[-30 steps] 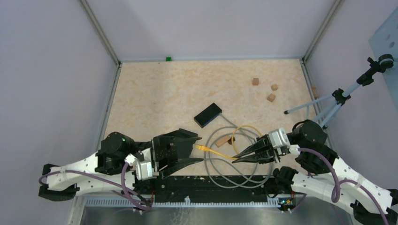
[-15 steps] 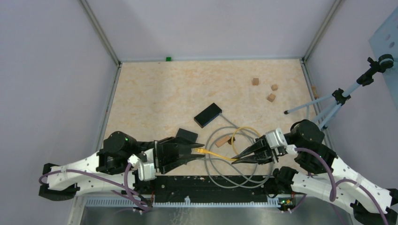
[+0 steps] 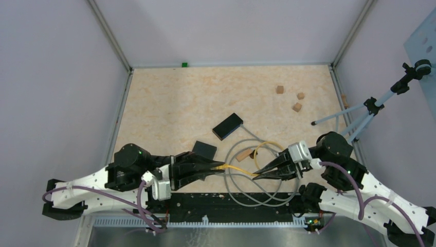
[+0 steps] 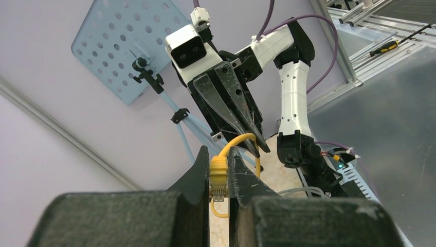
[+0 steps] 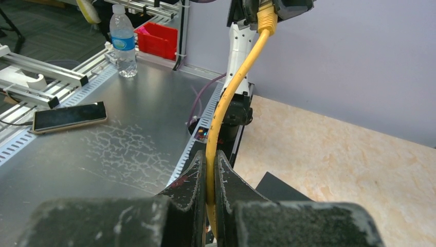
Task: Insert the plug into the switch port
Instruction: Pick up the connector from the center of the board.
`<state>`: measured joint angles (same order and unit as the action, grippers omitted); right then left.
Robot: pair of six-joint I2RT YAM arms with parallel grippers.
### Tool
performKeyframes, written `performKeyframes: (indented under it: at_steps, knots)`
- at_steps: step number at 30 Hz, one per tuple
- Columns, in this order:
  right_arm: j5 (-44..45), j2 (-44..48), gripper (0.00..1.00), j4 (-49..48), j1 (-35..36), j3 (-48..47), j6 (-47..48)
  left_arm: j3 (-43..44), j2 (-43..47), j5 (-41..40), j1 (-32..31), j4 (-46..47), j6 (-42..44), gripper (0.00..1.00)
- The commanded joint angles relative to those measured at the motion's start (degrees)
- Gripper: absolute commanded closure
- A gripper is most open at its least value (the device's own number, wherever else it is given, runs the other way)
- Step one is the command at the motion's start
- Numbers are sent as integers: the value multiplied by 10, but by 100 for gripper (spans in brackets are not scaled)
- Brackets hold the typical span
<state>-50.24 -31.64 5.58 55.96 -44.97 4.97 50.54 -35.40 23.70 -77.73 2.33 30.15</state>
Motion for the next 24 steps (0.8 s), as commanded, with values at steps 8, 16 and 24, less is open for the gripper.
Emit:
performKeyframes:
  at_steps: [8, 16, 24]
  knots:
    - [2, -13, 85, -125, -1, 20, -44, 26, -14, 20, -2, -44, 23, 100]
    - [-11, -59, 83, -189, 0, 23, -90, 33, -35, 22, -2, -50, 30, 100]
    - [-17, -73, 80, -184, 0, 27, -92, 33, -35, 15, -2, -53, 37, 100]
